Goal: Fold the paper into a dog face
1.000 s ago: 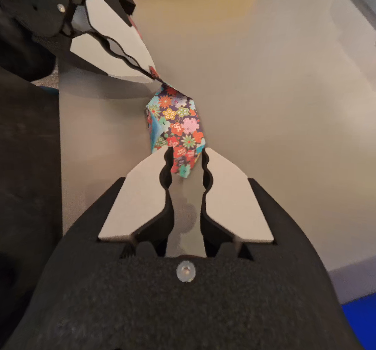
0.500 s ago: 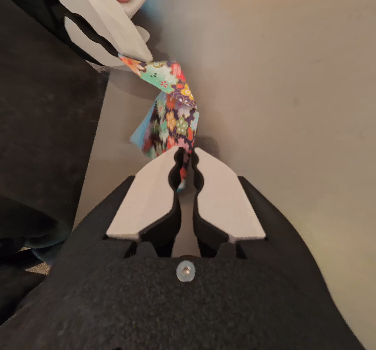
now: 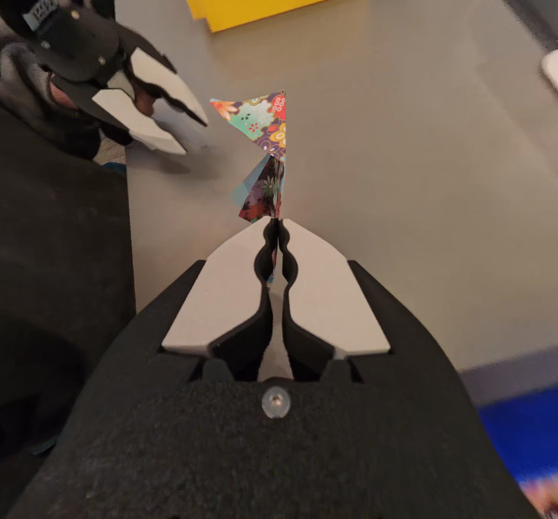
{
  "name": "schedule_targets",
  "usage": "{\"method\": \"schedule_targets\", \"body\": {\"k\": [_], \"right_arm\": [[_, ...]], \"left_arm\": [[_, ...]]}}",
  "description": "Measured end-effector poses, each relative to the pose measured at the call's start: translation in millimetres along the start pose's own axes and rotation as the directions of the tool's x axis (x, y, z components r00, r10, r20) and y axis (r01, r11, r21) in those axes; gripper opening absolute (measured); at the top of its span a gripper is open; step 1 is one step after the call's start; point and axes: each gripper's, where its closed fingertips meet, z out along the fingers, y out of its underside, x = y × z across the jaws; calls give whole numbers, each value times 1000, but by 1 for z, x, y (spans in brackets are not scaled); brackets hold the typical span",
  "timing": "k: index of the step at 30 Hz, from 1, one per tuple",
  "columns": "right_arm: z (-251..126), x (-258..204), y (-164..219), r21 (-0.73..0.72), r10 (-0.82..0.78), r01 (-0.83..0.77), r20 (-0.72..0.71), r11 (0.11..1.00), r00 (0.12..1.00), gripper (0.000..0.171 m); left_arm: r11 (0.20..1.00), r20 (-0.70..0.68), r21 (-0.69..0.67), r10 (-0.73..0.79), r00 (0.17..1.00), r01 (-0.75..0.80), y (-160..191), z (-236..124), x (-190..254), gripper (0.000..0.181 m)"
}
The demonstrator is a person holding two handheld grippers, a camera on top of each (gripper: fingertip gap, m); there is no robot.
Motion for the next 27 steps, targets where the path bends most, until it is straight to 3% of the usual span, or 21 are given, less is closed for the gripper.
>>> {"method": "schedule_targets", "body": {"k": [1,7,11,14,20,27], "right_arm": [[-15,5,1,16,11,-10,-49,1000,999,0],[-120,51,20,121,192,-160,-330,980,924,0],[-199,97,47,265,387,-289,-501,920,774,0],[-234,130,86,319,521,-413,-562,853,643,0],[-232,168,129,420,746,-620,-435,663,504,0],[-205,196,157,370,794,-720,-434,587,425,0]], "left_arm": [[999,-17,3,-41,999,41,3,-1,3,40],[998,44,-35,-51,998,52,13,-3,-3,47],[996,62,-54,-65,996,68,20,-5,-9,46],[996,70,-46,-68,995,71,20,-8,-11,46],[997,65,-33,-68,996,71,18,-11,-9,45],[997,85,-51,-60,995,65,24,-11,-15,45]]}}
